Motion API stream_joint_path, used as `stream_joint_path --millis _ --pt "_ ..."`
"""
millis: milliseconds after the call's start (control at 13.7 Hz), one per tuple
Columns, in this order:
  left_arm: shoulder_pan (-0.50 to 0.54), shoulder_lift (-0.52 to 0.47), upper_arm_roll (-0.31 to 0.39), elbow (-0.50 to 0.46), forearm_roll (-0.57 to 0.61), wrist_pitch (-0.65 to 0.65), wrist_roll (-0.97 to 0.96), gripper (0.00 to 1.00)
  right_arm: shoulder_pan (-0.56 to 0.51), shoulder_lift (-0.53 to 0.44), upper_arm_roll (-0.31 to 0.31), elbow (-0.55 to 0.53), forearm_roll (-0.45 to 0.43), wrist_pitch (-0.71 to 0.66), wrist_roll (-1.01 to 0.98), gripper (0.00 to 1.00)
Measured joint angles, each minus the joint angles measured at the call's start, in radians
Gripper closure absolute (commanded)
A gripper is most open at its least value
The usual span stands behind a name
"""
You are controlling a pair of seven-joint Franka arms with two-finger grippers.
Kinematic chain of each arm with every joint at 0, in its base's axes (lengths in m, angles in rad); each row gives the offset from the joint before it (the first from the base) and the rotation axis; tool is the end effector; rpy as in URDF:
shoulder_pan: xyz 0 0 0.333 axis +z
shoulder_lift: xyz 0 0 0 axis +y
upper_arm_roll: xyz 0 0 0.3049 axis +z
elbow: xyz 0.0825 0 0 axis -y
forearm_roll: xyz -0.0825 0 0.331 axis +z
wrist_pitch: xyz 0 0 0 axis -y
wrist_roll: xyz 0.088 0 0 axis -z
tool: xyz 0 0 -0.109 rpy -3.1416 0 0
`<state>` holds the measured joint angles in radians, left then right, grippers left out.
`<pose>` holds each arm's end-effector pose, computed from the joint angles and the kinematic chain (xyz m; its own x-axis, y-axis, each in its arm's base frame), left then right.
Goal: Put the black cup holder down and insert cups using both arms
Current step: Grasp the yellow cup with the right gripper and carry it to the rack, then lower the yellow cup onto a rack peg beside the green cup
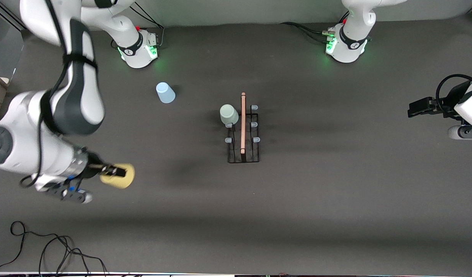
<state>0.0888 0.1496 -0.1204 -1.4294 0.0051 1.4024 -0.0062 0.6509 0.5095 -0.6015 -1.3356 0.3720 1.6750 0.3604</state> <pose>0.5258 -0.0109 0.5797 0.9843 -0.0259 -0.1747 -0.0242 -0.9996 0.0117 0.6099 0.1442 0.4660 0.9453 -0.3072 -0.1095 -0.3139 -0.9481 -0.0501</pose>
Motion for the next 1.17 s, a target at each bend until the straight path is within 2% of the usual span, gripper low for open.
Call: stream_joint_path --millis 366,585,878,1171 --pt "0.000 0.000 0.000 0.000 0.000 0.007 0.000 0.00 0.283 -0.022 0.004 -0.027 -0.042 0.009 0.647 1.00" --pt "0.000 -0.013 0.000 -0.002 0.000 0.022 0.000 0.00 0.382 0.004 0.009 -0.026 -0.043 0.060 0.932 1.00" --pt "-0.020 -0.062 -0.004 -0.075 0.035 0.086 0.000 0.00 0.446 0.064 0.016 -0.019 -0.043 0.120 1.113 1.00" --pt "-0.041 -0.085 -0.008 -0.109 0.050 0.097 -0.001 0.00 0.452 0.105 0.056 0.007 -0.043 0.166 1.194 1.00"
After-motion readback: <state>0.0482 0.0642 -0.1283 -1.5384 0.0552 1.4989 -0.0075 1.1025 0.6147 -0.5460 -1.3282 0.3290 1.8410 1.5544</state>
